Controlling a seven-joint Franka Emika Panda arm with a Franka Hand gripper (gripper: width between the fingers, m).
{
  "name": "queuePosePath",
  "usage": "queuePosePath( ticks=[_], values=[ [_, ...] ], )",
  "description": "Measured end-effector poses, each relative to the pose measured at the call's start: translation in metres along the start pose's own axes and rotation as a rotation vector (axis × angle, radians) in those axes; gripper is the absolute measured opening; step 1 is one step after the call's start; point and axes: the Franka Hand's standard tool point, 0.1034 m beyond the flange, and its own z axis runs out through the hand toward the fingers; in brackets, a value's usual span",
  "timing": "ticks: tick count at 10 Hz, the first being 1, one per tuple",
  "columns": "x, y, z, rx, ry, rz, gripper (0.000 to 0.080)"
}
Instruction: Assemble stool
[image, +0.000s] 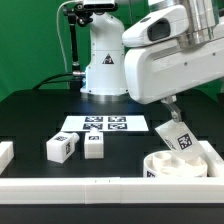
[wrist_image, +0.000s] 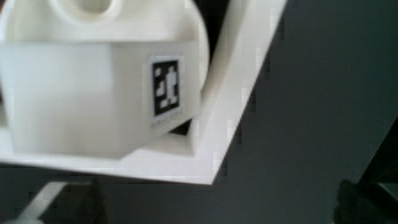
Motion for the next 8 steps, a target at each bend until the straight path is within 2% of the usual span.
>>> queuePosePath(
  ticks=[1, 3, 4, 5, 8],
  values=[
    [0.0, -0.004, 0.001, 0.003, -0.005, -0.016, 0.0649],
    [-0.002, 0.0, 0.002, 0.0, -0.008, -0.156, 0.0649],
    [-0.002, 0.003, 0.002, -0.012, -0.007, -0.291, 0.0649],
    [-0.003, 0.011, 0.004, -0.04, 0.019, -0.484, 0.0649],
    [-0.009, 0.031, 0.003, -0.076, 0.001, -0.836, 0.0649]
  ],
)
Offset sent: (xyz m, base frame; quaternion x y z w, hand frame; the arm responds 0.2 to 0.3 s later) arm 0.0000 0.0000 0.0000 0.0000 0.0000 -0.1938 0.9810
